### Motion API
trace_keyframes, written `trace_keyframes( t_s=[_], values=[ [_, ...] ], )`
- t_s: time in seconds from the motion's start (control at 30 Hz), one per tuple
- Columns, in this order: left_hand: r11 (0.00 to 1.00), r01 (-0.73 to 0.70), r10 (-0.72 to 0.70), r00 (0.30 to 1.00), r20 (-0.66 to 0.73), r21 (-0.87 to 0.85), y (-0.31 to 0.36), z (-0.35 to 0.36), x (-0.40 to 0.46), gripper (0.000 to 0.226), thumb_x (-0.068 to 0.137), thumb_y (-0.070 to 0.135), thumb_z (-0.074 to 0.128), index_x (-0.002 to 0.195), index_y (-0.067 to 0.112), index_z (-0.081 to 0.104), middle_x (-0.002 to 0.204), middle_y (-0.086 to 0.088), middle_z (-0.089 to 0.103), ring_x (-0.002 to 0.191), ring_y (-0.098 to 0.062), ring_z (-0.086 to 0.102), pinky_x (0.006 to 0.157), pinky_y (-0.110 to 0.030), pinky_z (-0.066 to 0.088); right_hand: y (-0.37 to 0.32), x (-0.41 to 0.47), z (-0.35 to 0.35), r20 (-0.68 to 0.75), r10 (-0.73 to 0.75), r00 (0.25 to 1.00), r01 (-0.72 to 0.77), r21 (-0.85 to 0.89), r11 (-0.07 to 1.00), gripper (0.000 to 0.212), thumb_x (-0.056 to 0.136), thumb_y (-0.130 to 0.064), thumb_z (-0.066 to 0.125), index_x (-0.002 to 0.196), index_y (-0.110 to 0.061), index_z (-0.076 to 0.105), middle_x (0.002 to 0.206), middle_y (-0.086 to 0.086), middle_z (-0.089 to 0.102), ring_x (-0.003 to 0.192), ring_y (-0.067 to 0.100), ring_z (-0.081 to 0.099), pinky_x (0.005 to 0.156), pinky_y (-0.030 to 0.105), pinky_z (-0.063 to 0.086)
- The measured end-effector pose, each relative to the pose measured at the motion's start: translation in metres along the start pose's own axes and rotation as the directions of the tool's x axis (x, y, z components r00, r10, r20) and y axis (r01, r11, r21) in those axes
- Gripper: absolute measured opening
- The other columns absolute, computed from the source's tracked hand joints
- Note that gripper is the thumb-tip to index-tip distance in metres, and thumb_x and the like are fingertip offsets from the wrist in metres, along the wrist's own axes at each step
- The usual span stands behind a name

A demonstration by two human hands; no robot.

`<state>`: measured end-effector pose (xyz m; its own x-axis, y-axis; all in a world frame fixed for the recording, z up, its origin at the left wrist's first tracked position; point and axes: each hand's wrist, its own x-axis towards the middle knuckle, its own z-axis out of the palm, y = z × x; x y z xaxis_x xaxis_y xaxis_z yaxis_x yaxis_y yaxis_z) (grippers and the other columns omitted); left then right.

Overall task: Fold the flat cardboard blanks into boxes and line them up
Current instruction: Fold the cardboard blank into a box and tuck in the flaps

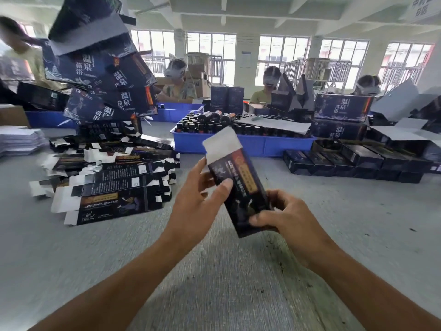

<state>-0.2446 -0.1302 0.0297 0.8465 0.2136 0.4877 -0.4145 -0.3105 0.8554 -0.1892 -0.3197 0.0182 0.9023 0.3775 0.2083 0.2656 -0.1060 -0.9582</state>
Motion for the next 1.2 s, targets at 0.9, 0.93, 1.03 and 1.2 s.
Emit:
trace_keyframes(
  t_s=[0.9, 0.93, 1.03, 1.2],
  values=[
    [0.977, -0.196, 0.199, 0.980, 0.022, -0.087, 0.003, -0.003, -0.002, 0.014, 0.094, 0.036, 0.062, 0.106, 0.033, 0.070, 0.124, 0.017, 0.064, 0.113, -0.012, 0.066, 0.080, -0.017, 0.055, -0.024, -0.016, 0.003, -0.057, -0.387, 0.920, 0.388, 0.015, 0.921, 0.027, 0.098, -0.025, 0.056, 0.121, -0.029, 0.069, 0.132, -0.022, 0.062, 0.124, -0.010, 0.054, 0.091, 0.007, 0.046],
    [0.976, -0.201, 0.204, 0.979, 0.019, -0.085, 0.003, -0.003, -0.002, 0.014, 0.094, 0.034, 0.062, 0.106, 0.031, 0.070, 0.123, 0.017, 0.065, 0.112, -0.011, 0.066, 0.080, -0.017, 0.055, -0.024, -0.016, 0.003, -0.075, -0.393, 0.917, 0.395, 0.029, 0.918, 0.025, 0.098, -0.018, 0.058, 0.116, -0.030, 0.070, 0.126, -0.020, 0.066, 0.119, -0.007, 0.059, 0.088, 0.008, 0.048],
    [0.976, -0.206, 0.208, 0.978, 0.018, -0.067, 0.003, -0.003, -0.003, 0.018, 0.095, 0.033, 0.062, 0.109, 0.027, 0.069, 0.119, 0.013, 0.067, 0.111, -0.010, 0.067, 0.080, -0.017, 0.055, -0.023, -0.014, 0.002, -0.112, -0.397, 0.911, 0.404, 0.044, 0.914, 0.027, 0.097, -0.010, 0.062, 0.111, -0.032, 0.062, 0.120, -0.014, 0.070, 0.109, 0.004, 0.067, 0.085, 0.013, 0.053],
    [0.976, -0.206, 0.207, 0.978, 0.008, -0.078, 0.004, -0.003, -0.004, 0.023, 0.093, 0.032, 0.062, 0.111, 0.020, 0.069, 0.118, 0.009, 0.070, 0.111, -0.011, 0.067, 0.081, -0.017, 0.055, -0.028, -0.017, 0.004, -0.132, -0.406, 0.904, 0.414, 0.040, 0.909, 0.033, 0.090, -0.032, 0.064, 0.123, -0.034, 0.062, 0.121, -0.020, 0.068, 0.111, -0.002, 0.065, 0.082, 0.009, 0.051]
  ],
)
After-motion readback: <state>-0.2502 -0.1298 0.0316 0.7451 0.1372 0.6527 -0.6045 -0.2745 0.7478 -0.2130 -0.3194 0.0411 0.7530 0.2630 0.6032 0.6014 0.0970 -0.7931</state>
